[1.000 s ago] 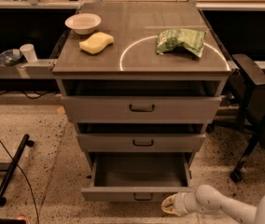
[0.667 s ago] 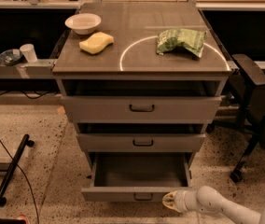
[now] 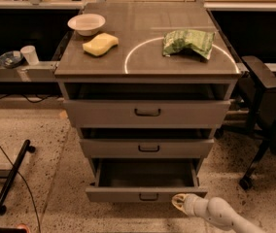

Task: Close bottom drawer

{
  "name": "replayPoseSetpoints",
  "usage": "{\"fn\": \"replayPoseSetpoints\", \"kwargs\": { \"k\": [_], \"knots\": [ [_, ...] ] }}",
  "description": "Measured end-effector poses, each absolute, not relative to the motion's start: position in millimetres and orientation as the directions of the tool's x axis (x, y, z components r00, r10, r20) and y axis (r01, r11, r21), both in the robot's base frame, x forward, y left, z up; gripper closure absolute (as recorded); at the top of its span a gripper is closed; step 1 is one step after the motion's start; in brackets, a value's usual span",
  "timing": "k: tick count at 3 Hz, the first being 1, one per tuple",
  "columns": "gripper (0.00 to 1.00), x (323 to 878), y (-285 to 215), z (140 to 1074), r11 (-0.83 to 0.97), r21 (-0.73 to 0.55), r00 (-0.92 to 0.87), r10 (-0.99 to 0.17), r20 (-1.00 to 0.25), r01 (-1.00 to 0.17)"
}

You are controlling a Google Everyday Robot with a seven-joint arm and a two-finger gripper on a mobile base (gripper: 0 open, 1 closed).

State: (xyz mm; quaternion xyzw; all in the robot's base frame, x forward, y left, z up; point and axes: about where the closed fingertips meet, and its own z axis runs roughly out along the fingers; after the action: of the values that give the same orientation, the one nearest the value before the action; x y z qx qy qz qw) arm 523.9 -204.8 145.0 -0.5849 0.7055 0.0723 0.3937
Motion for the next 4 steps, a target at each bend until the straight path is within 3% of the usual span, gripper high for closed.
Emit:
{"fn": "replayPoseSetpoints", "kwargs": {
  "k": [3,4],
  "knots": [
    [1.00,572,-222,122,0.432,-0.340,-0.097,-0.725,-0.681,-0.836],
    [0.73,585,-221,122,0.443,-0.305,-0.088,-0.673,-0.734,-0.843]
  ]
}}
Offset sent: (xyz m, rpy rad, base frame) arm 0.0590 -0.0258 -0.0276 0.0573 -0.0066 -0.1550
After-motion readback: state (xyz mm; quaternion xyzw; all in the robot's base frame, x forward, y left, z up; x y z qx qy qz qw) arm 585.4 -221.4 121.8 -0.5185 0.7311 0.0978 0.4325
